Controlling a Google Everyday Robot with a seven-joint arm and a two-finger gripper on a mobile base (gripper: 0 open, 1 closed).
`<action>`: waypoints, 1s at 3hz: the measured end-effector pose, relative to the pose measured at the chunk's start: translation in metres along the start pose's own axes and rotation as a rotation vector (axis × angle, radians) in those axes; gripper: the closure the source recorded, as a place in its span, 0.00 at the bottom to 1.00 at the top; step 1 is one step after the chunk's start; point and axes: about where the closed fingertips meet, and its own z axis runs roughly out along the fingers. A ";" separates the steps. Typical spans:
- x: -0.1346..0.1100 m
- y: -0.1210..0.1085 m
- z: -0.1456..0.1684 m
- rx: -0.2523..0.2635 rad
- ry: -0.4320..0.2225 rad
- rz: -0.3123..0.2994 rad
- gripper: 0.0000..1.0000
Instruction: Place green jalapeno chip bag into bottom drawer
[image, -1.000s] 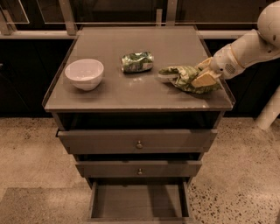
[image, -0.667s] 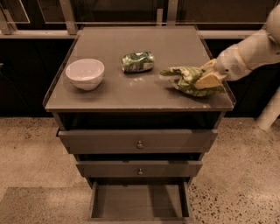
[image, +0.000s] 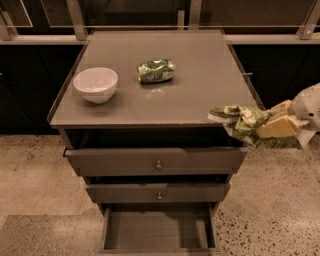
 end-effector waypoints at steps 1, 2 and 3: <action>0.050 0.017 0.008 -0.033 -0.024 0.117 1.00; 0.088 0.011 0.031 -0.050 -0.021 0.213 1.00; 0.091 0.010 0.034 -0.053 -0.020 0.219 1.00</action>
Offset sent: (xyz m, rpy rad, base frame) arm -0.0495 -0.0409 -0.1312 0.1274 0.2401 -0.2008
